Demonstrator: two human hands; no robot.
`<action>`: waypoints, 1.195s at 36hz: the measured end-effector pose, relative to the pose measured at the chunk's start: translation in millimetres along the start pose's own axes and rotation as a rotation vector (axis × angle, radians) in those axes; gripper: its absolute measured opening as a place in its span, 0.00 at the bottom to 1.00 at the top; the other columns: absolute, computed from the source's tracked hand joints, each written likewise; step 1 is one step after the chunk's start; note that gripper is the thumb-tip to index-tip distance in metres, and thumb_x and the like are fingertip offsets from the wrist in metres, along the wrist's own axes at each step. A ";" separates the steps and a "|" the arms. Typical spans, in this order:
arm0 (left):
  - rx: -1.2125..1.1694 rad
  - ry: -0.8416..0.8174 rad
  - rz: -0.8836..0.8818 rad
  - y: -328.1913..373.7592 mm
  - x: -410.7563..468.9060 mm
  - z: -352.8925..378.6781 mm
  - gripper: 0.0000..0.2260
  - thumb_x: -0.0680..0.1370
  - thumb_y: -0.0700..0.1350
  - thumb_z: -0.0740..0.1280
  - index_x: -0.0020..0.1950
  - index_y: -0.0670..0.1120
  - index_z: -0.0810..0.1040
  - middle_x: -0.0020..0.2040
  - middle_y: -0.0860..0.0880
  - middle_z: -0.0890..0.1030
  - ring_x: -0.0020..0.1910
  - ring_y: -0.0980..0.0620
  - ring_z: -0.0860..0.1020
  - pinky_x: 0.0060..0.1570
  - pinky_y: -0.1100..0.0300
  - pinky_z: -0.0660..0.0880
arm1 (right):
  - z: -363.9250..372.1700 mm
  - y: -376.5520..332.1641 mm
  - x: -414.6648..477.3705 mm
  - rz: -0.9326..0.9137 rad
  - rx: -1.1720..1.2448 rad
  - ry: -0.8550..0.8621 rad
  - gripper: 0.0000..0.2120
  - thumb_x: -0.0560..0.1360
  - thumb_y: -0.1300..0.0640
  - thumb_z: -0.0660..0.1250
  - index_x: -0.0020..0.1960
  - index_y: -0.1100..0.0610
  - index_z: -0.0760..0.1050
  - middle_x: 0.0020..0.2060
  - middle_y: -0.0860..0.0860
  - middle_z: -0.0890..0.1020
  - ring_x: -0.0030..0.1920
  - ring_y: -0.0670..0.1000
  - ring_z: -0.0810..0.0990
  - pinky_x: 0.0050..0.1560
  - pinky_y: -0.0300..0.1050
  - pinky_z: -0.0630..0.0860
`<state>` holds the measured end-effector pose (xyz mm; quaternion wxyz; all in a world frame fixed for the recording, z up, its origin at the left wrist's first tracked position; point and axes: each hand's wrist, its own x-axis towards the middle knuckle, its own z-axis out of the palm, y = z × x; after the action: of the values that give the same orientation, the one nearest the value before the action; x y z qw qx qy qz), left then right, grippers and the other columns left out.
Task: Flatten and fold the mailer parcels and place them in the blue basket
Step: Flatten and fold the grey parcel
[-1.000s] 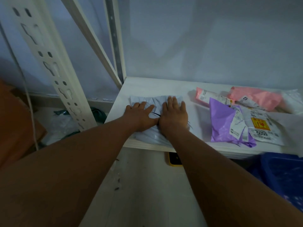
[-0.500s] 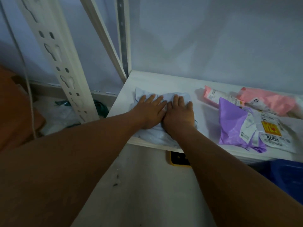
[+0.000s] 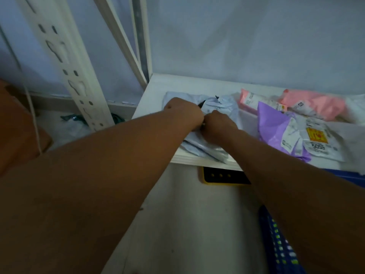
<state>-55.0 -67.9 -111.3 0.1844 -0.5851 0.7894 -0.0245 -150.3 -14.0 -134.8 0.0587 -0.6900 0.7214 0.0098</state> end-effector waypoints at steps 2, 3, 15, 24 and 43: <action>-0.006 0.084 -0.033 0.2 -0.9 0.1 0.24 0.75 0.58 0.65 0.67 0.47 0.73 0.61 0.43 0.76 0.58 0.42 0.76 0.55 0.47 0.76 | 6.0 4.7 -2.2 0.034 0.031 0.073 0.16 0.78 0.48 0.57 0.57 0.52 0.80 0.56 0.57 0.79 0.60 0.62 0.75 0.56 0.51 0.72; -0.017 0.186 -0.020 -2.6 -0.7 7.6 0.27 0.76 0.62 0.63 0.68 0.45 0.71 0.63 0.42 0.73 0.61 0.42 0.73 0.57 0.46 0.72 | 9.1 5.4 -3.3 0.060 0.045 0.117 0.16 0.78 0.48 0.57 0.56 0.50 0.80 0.56 0.56 0.78 0.60 0.62 0.74 0.55 0.51 0.72; -0.355 0.449 0.314 -9.4 -5.1 92.9 0.35 0.78 0.61 0.42 0.81 0.44 0.50 0.82 0.45 0.48 0.80 0.48 0.46 0.78 0.46 0.45 | 50.9 15.1 -10.6 0.117 0.141 0.254 0.30 0.83 0.43 0.44 0.81 0.51 0.43 0.80 0.55 0.43 0.80 0.55 0.42 0.78 0.56 0.46; -0.311 0.357 0.307 -8.2 -10.4 92.1 0.36 0.77 0.61 0.38 0.81 0.45 0.42 0.81 0.46 0.40 0.80 0.50 0.39 0.77 0.47 0.39 | 52.9 16.8 -11.2 0.133 0.114 0.171 0.30 0.83 0.42 0.40 0.81 0.51 0.35 0.80 0.53 0.36 0.79 0.54 0.37 0.78 0.56 0.42; -0.416 0.343 0.563 -8.8 -7.5 88.9 0.25 0.85 0.52 0.49 0.82 0.48 0.48 0.82 0.51 0.48 0.80 0.55 0.47 0.78 0.48 0.46 | 57.9 11.0 -16.4 0.075 0.152 0.604 0.25 0.81 0.52 0.54 0.77 0.55 0.62 0.77 0.59 0.62 0.78 0.58 0.57 0.74 0.57 0.59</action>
<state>-16.7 -48.0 -189.8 -0.0732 -0.3578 0.9265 0.0903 -156.5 8.3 -191.4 -0.1074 -0.6281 0.7299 -0.2473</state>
